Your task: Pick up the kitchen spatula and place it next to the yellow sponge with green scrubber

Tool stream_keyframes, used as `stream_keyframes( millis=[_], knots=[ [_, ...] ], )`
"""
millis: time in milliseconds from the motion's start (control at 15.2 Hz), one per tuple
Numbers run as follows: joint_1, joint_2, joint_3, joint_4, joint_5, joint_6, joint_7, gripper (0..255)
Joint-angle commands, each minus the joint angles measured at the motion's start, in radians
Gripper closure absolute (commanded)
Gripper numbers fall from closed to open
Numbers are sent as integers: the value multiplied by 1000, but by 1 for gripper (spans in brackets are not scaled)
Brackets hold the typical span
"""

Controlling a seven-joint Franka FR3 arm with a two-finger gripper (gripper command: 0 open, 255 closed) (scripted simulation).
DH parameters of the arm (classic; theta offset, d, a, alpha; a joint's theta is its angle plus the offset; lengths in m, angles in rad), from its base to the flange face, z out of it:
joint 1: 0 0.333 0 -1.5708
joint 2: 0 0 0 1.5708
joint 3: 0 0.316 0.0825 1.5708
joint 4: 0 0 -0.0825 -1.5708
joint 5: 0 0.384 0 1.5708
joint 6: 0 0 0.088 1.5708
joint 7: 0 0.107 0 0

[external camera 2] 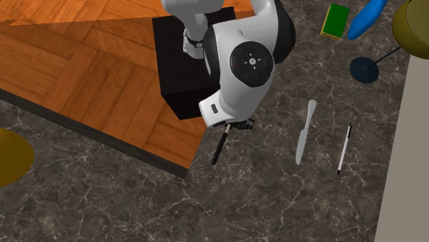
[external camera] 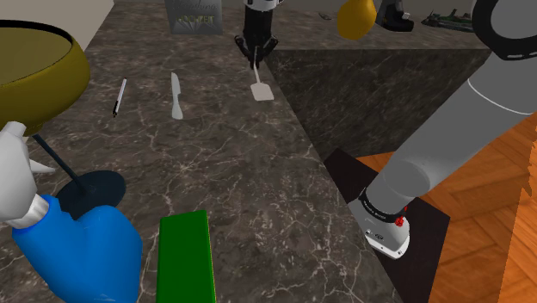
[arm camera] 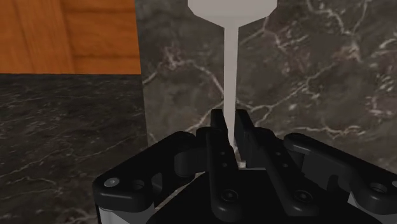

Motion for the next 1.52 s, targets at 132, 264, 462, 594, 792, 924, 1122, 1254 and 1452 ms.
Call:
stream_keyframes(
  millis=[132,264,462,594,792,924,1122,1254,1452],
  knots=[
    [-1,-5,-1,47,1,-52,-4,255],
    [-1,-4,-1,75,1,-79,-4,255],
    [-1,-2,-1,118,1,-120,-5,255],
    [-1,1,-1,148,1,-147,-6,255],
    [6,-23,7,147,6,-171,8,255],
    [22,-77,23,91,18,-167,37,255],
    [46,-152,50,17,38,-167,82,255],
    [62,-199,69,-26,53,-170,113,255],
    [89,-264,100,-81,77,-178,161,255]
  ],
)
